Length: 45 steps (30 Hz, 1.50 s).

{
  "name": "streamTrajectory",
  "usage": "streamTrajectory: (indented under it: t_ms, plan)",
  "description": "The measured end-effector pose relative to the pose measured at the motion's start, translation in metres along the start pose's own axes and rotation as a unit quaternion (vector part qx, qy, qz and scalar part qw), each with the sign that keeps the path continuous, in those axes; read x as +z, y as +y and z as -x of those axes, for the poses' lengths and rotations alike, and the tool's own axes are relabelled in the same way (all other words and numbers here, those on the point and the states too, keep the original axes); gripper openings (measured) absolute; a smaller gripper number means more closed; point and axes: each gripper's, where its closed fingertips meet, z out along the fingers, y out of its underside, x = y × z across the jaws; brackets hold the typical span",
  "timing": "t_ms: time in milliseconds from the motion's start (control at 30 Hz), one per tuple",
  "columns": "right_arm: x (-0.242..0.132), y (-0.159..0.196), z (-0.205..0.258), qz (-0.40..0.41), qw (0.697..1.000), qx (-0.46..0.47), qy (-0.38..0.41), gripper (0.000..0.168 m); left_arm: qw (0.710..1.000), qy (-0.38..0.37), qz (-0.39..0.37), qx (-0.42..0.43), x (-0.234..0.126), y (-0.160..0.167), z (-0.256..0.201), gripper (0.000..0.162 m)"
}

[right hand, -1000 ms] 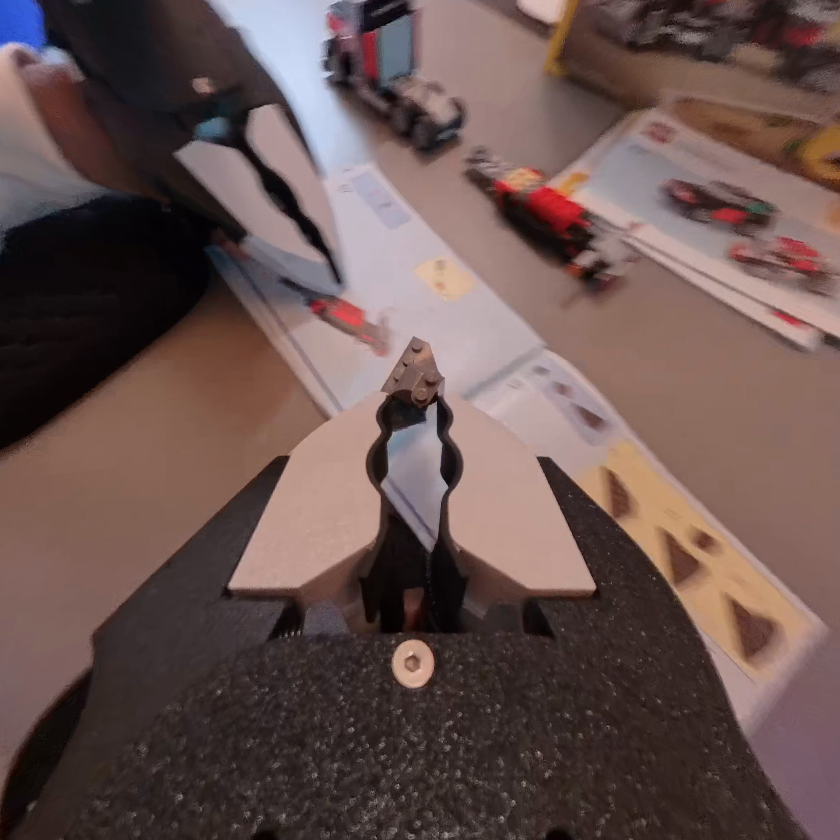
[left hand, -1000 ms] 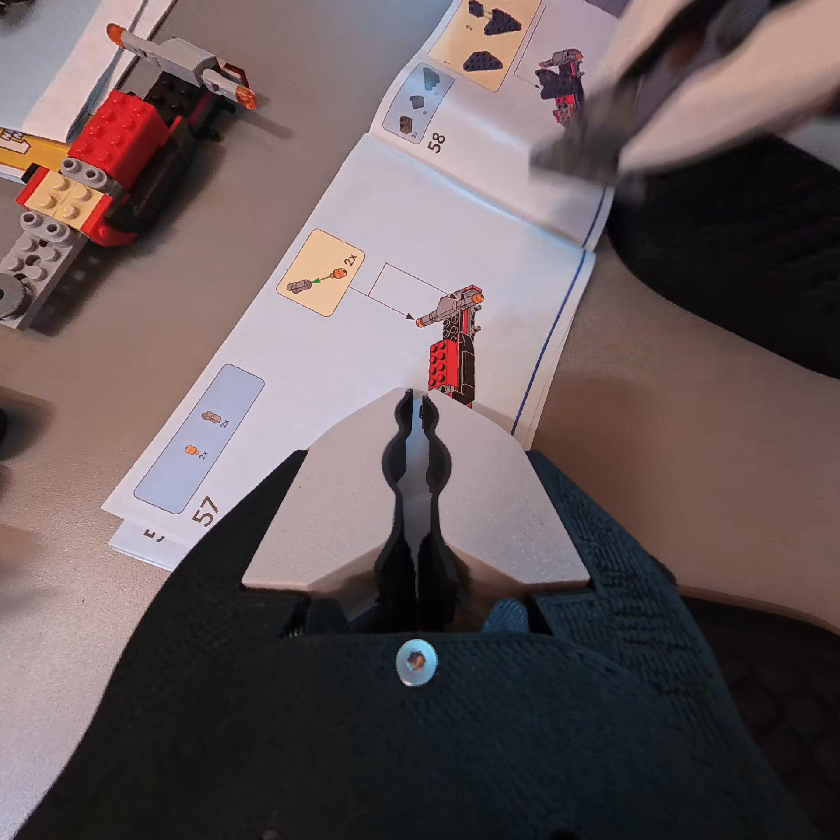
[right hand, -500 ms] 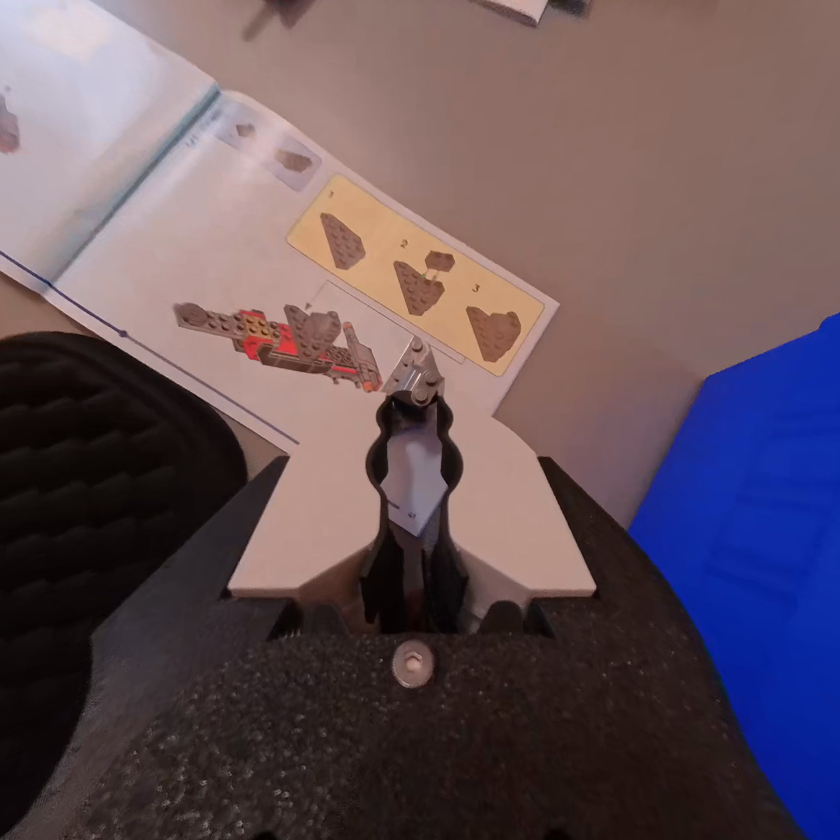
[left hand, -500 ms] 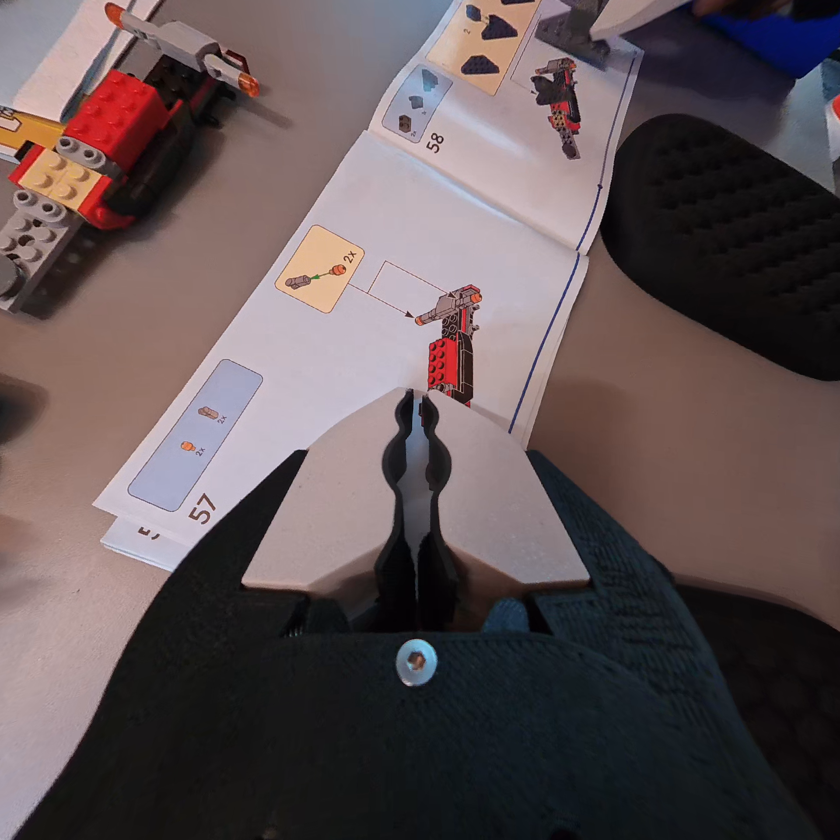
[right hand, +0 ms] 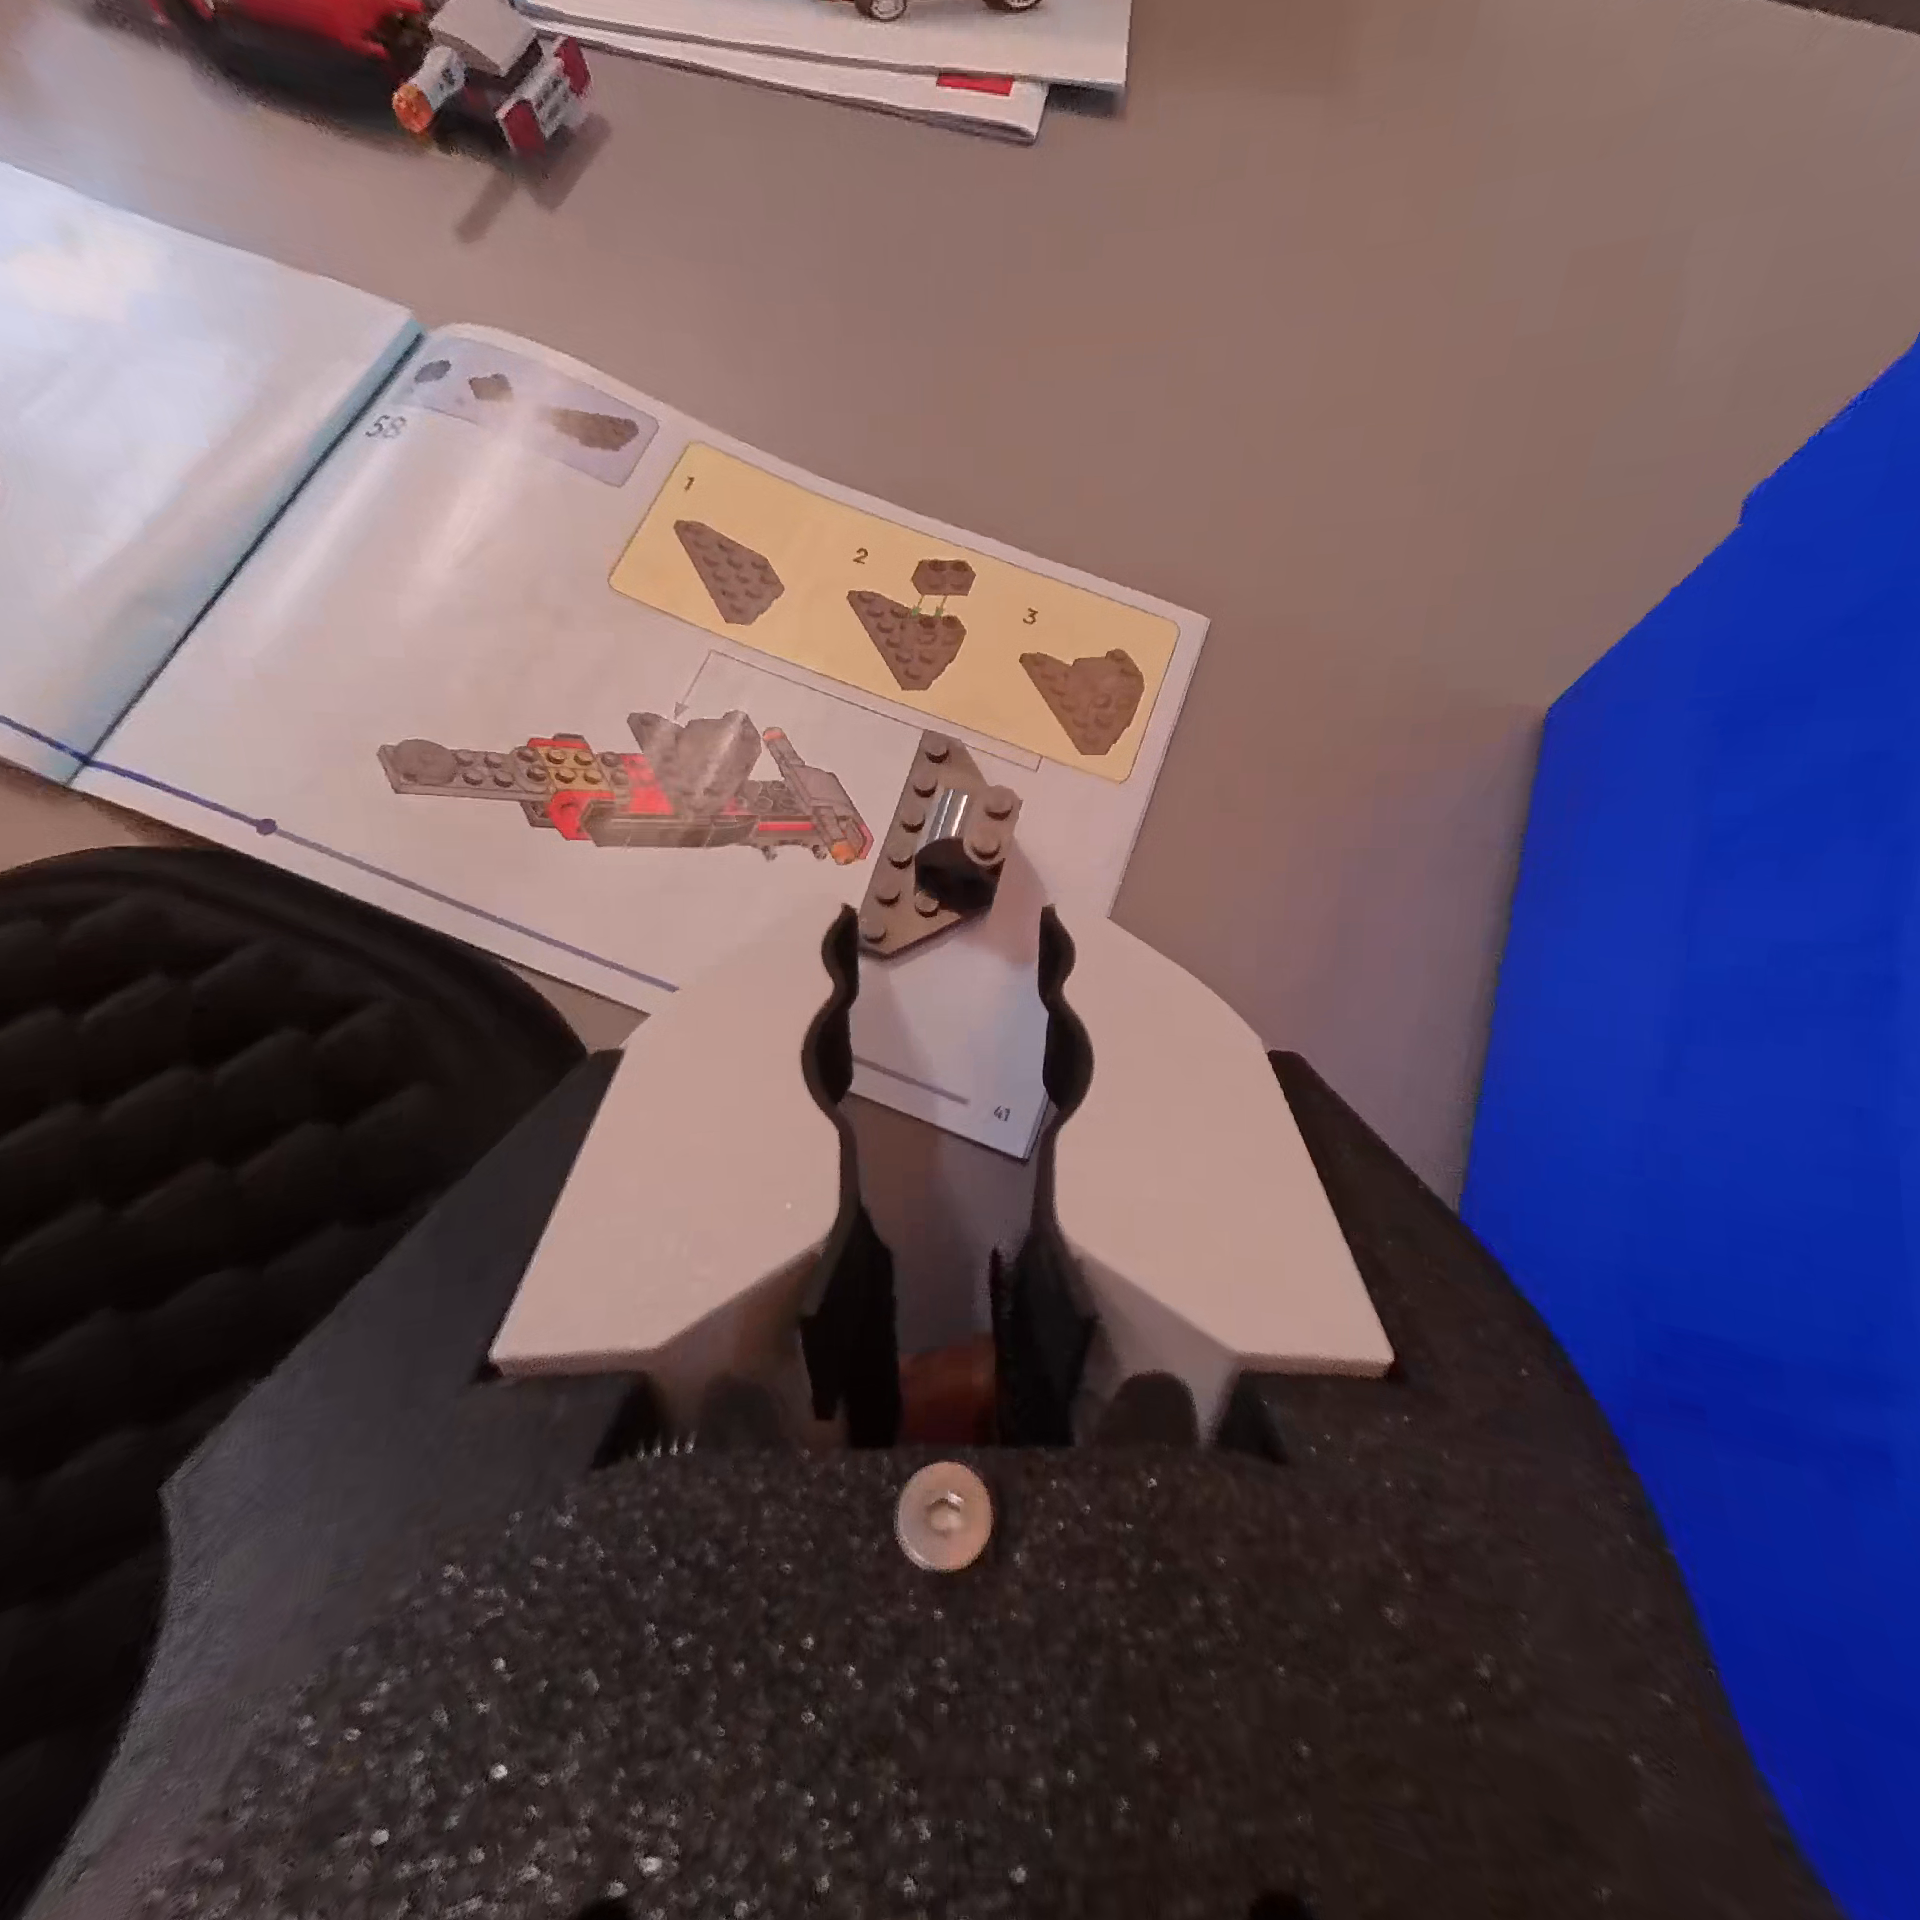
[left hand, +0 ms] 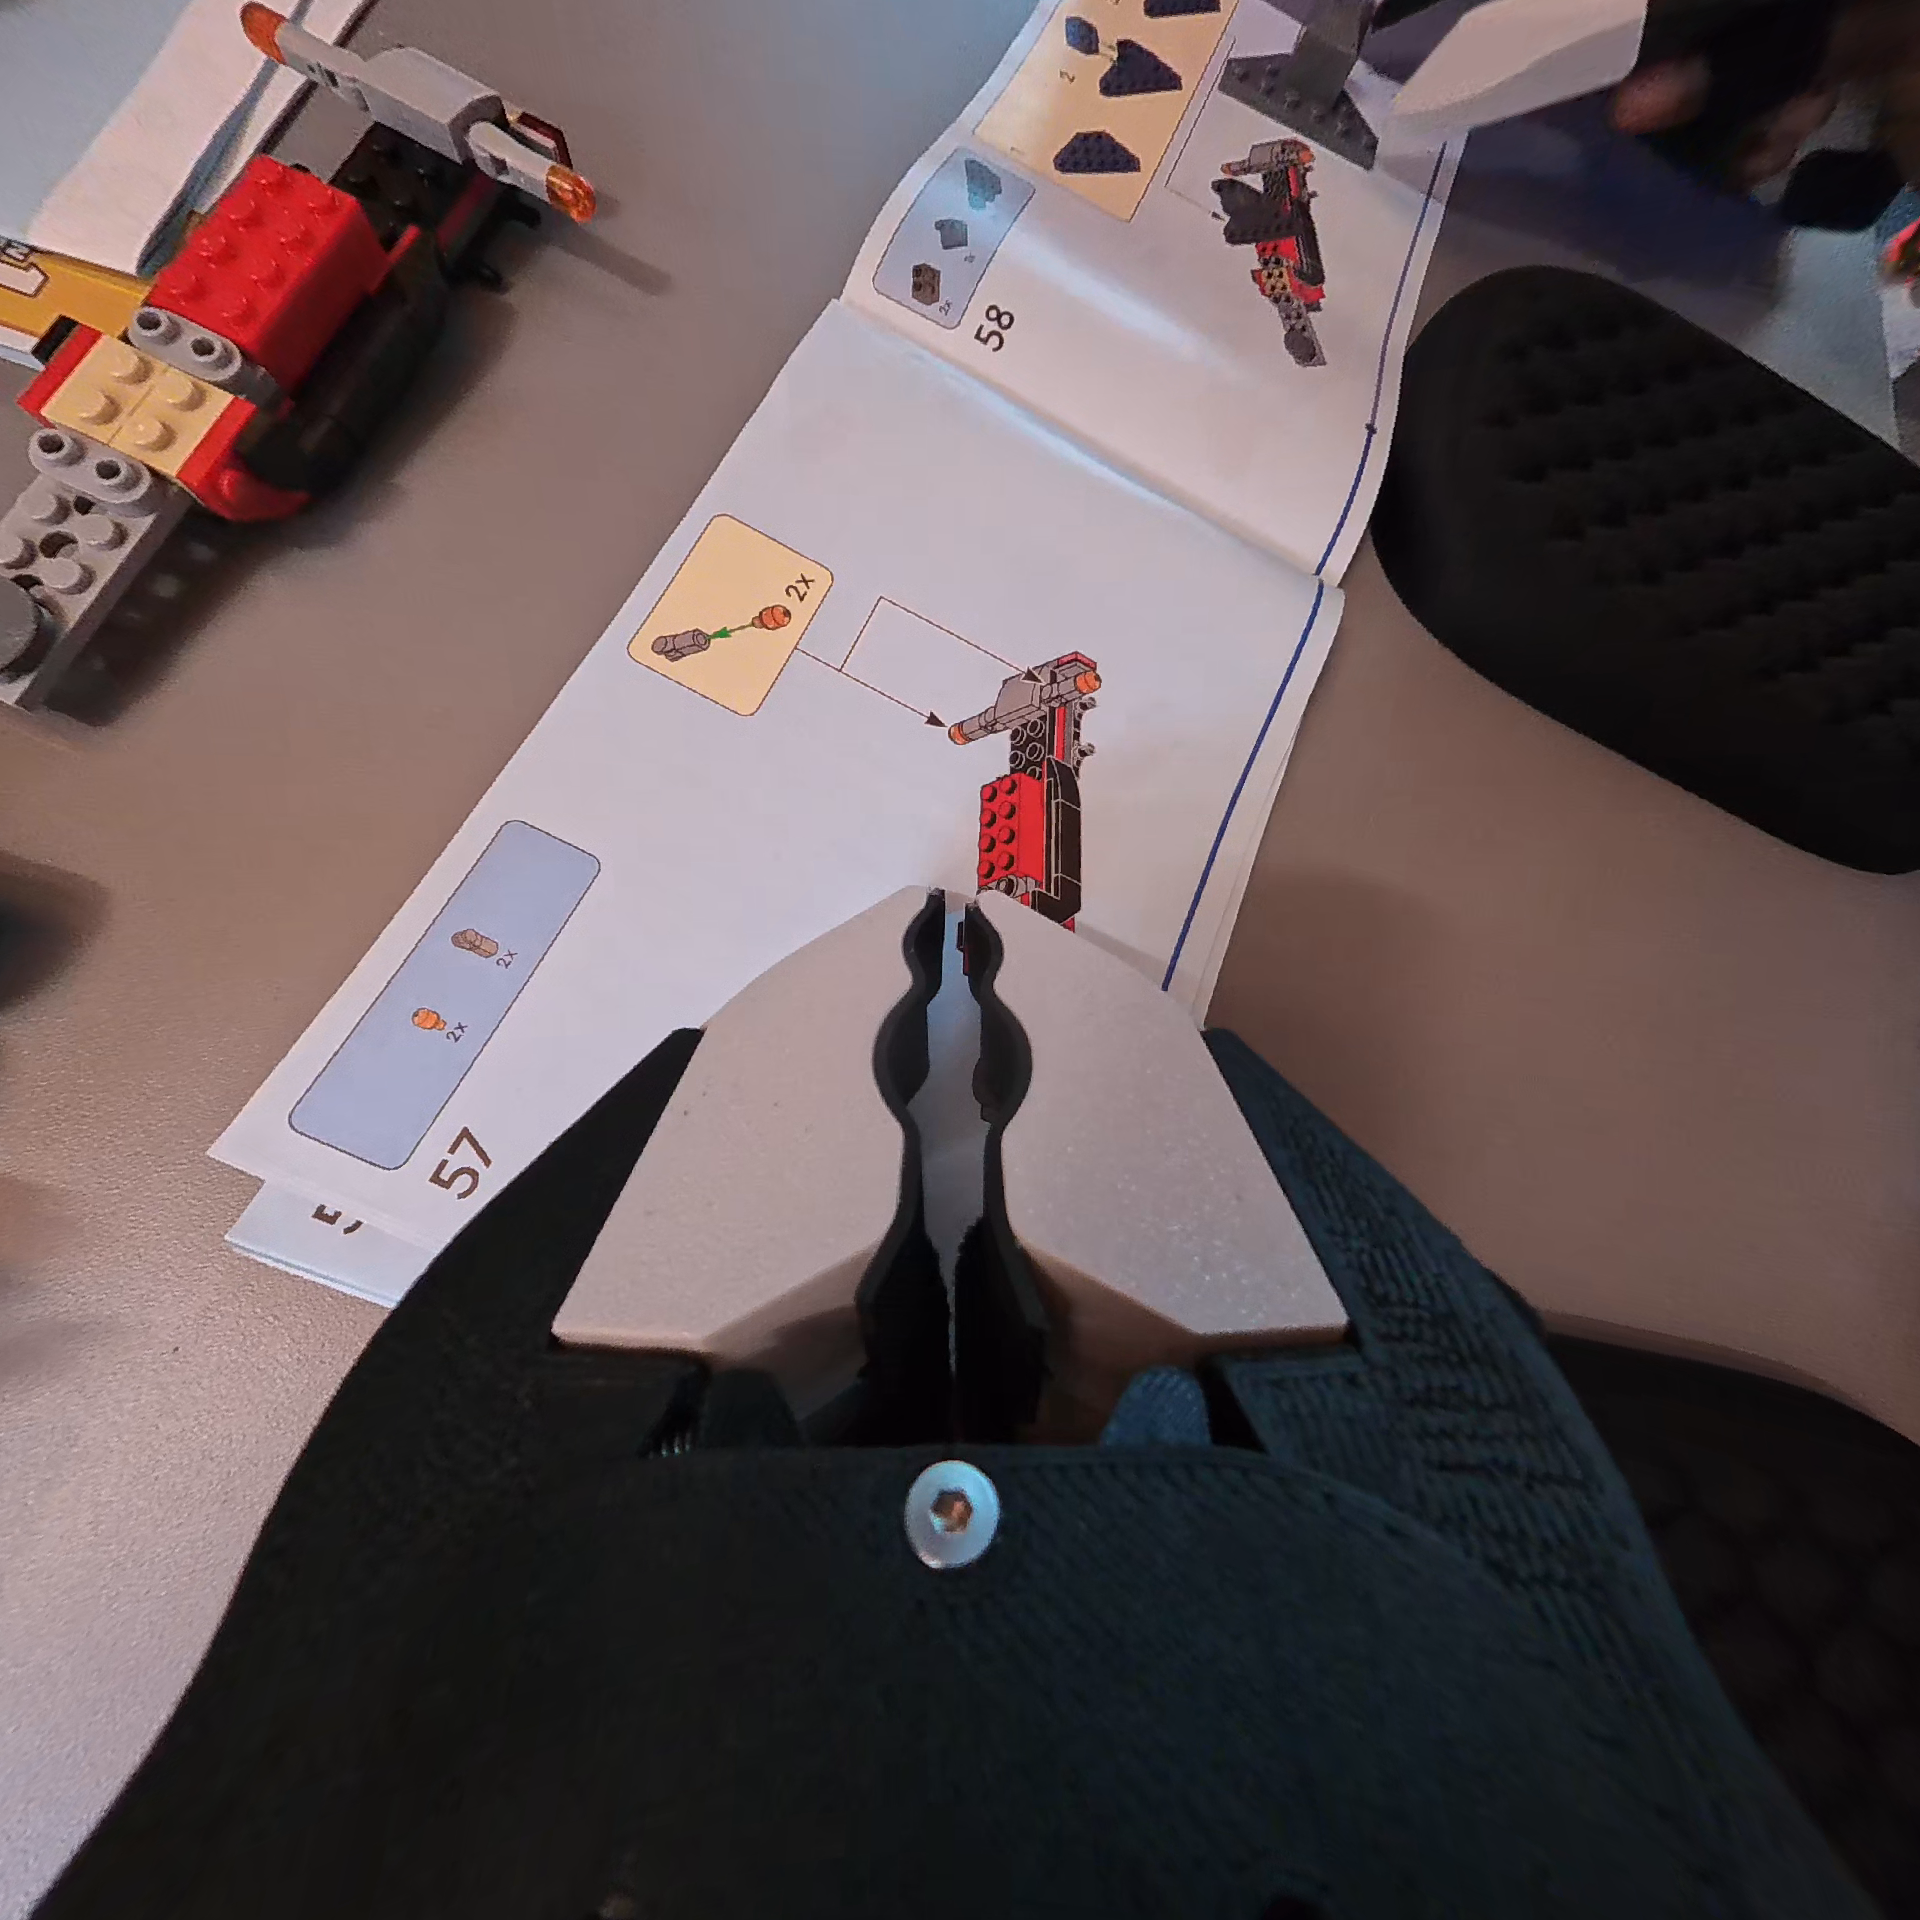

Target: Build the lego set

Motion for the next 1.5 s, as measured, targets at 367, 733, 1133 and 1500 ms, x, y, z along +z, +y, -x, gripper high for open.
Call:
streamTrajectory:
  t_ms: [367, 733, 1133, 1500]
  plan:
    - [0.0011, -0.0005, 0.0056, -0.035, 0.998, 0.014, -0.044, 0.036, 1.0, 0.001, -0.001, 0.0, 0.0, 0.0, -0.0001, 0.004]
    - [-0.0011, -0.0029, 0.0047, -0.046, 0.996, 0.041, -0.069, 0.028, 1.0, 0.001, -0.001, -0.001, 0.0, 0.0, -0.0002, 0.004]
    - [0.0005, -0.0011, 0.0084, -0.037, 0.997, 0.021, -0.068, 0.028, 1.0, 0.0, -0.001, 0.0, -0.0001, 0.0, -0.0002, 0.004]
    - [-0.001, -0.0028, 0.0061, -0.046, 0.997, 0.026, -0.061, 0.029, 1.0, 0.001, -0.001, -0.001, -0.0002, 0.0, -0.0003, 0.004]
